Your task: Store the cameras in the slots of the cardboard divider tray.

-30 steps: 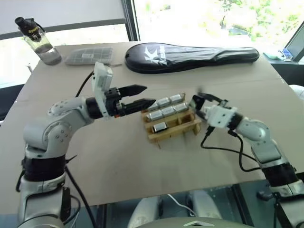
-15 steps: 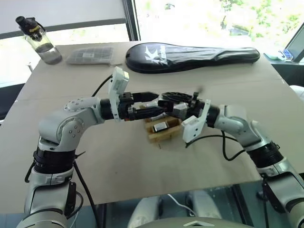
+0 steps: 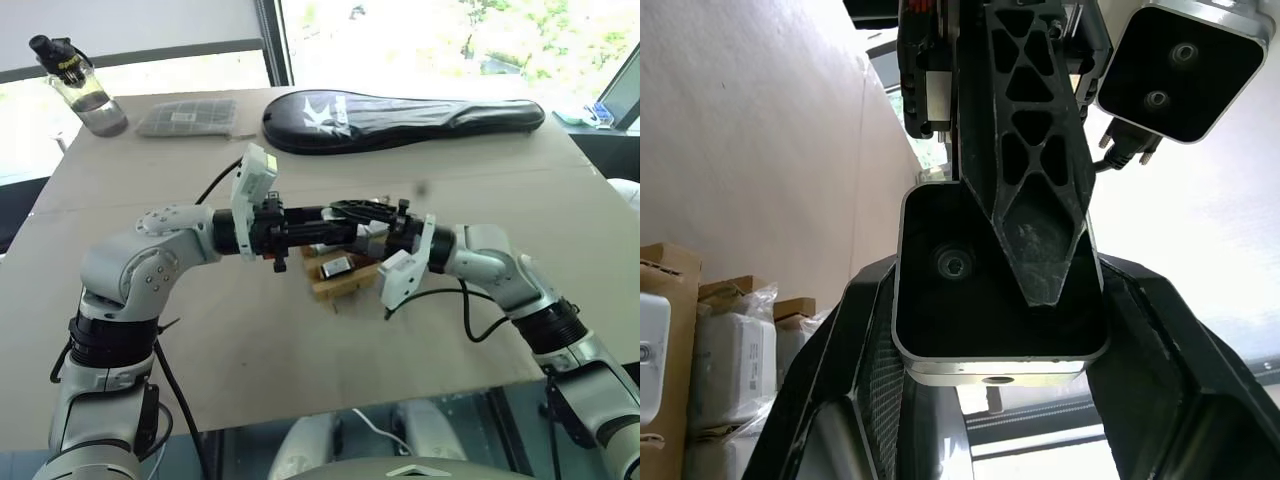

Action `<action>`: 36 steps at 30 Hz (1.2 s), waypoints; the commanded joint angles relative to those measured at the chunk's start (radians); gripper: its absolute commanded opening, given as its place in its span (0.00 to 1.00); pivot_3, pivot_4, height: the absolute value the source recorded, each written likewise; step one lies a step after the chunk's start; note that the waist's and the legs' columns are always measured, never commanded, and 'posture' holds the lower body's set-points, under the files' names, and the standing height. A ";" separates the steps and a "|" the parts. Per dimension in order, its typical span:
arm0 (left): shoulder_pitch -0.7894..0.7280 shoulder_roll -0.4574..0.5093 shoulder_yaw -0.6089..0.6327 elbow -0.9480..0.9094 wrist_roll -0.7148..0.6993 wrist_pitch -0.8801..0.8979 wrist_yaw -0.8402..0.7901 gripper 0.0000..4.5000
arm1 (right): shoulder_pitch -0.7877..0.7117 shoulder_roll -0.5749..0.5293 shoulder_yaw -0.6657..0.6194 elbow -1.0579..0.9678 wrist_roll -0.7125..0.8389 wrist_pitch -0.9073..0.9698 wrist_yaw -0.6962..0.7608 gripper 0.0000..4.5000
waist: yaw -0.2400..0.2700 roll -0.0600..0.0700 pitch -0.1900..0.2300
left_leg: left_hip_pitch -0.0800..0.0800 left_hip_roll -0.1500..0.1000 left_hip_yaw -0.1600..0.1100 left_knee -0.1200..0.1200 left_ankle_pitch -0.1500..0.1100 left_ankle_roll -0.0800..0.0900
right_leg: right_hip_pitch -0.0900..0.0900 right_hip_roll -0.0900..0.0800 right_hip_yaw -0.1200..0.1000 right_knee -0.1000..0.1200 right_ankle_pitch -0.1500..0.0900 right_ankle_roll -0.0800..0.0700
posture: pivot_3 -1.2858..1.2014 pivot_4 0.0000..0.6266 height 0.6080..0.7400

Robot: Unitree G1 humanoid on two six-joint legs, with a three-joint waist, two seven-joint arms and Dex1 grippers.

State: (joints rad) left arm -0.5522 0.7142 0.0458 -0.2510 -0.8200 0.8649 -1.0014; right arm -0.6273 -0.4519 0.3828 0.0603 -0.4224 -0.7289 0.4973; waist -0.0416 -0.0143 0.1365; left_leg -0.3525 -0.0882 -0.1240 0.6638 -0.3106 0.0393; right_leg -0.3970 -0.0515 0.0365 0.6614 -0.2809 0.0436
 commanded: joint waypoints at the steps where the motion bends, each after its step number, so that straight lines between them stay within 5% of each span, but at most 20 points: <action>1: -0.025 0.000 0.039 0.007 -0.019 -0.005 0.000 0.18 | 0.027 -0.014 0.038 -0.048 0.066 -0.016 0.061 0.44 | 0.001 0.000 0.000 | 0.000 0.000 0.000 0.000 0.000 0.000 | 0.000 0.000 0.000 0.000 0.000 0.000 | 0.52 0.24 1.00; 2: -0.024 -0.002 0.037 0.007 -0.017 -0.007 0.000 0.18 | 0.036 -0.016 0.046 -0.059 0.098 0.006 0.089 0.44 | 0.001 0.000 0.000 | 0.000 0.000 0.000 0.000 0.000 0.000 | 0.000 0.000 0.000 0.000 0.000 0.000 | 0.52 0.24 1.00; 3: -0.022 -0.005 0.033 0.006 -0.014 -0.011 -0.001 0.18 | 0.042 -0.016 0.049 -0.068 0.119 0.020 0.105 0.61 | 0.001 0.000 0.000 | 0.000 0.000 0.000 0.000 0.000 0.000 | 0.000 0.000 0.000 0.000 0.000 0.000 | 0.52 0.24 1.00; 8: 0.026 -0.040 -0.004 0.014 0.044 -0.083 -0.008 0.18 | 0.110 -0.020 0.023 -0.114 0.225 0.150 0.163 0.98 | 0.001 0.000 0.000 | 0.000 0.000 0.000 0.000 0.000 0.000 | 0.000 0.000 0.000 0.000 0.000 0.000 | 0.52 0.24 1.00; 13: 0.126 -0.151 -0.042 0.043 0.165 -0.284 0.007 0.18 | 0.310 -0.121 -0.086 -0.229 0.422 0.317 0.223 0.98 | 0.021 0.000 0.000 | -0.003 -0.001 -0.003 0.002 0.000 0.000 | 0.000 -0.001 -0.002 -0.001 0.000 0.000 | 0.52 0.24 1.00; 18: 0.177 -0.228 -0.118 0.125 0.315 -0.535 -0.026 0.18 | 0.604 -0.162 -0.266 -0.382 0.791 0.625 0.227 0.98 | 0.037 0.001 -0.001 | -0.010 -0.001 -0.006 0.005 0.000 0.000 | -0.004 -0.002 -0.006 0.000 0.000 0.000 | 0.52 0.24 1.00; 24: 0.184 -0.277 -0.170 0.235 0.415 -0.730 -0.076 0.18 | 0.866 -0.209 -0.433 -0.468 1.029 0.742 0.324 0.98 | 0.045 0.001 -0.001 | -0.010 -0.003 -0.008 0.005 0.000 0.001 | -0.001 -0.003 -0.007 -0.001 0.000 0.000 | 0.52 0.24 1.00; 30: 0.146 -0.387 -0.193 0.413 0.497 -0.944 -0.066 0.18 | 1.095 -0.156 -0.477 -0.465 1.055 0.633 0.472 0.98 | 0.057 0.001 -0.001 | -0.008 -0.003 -0.009 0.005 0.000 0.001 | 0.001 -0.003 -0.009 -0.001 0.000 0.000 | 0.52 0.24 1.00; 36: 0.126 -0.436 -0.209 0.534 0.537 -1.055 -0.088 0.18 | 1.151 -0.140 -0.498 -0.479 1.093 0.639 0.537 0.98 | 0.054 0.000 -0.002 | -0.008 -0.004 -0.009 0.006 -0.001 0.001 | 0.002 -0.004 -0.009 -0.001 0.000 0.001 | 0.52 0.24 1.00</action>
State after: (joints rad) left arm -0.4264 0.2865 -0.1563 0.2655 -0.2956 -0.1533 -1.0760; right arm 0.5231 -0.5963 -0.0864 -0.3773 0.6437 -0.0706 1.0165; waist 0.0128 -0.0143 0.1348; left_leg -0.3597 -0.0919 -0.1332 0.6701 -0.3111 0.0402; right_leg -0.3946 -0.0555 0.0278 0.6608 -0.2804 0.0443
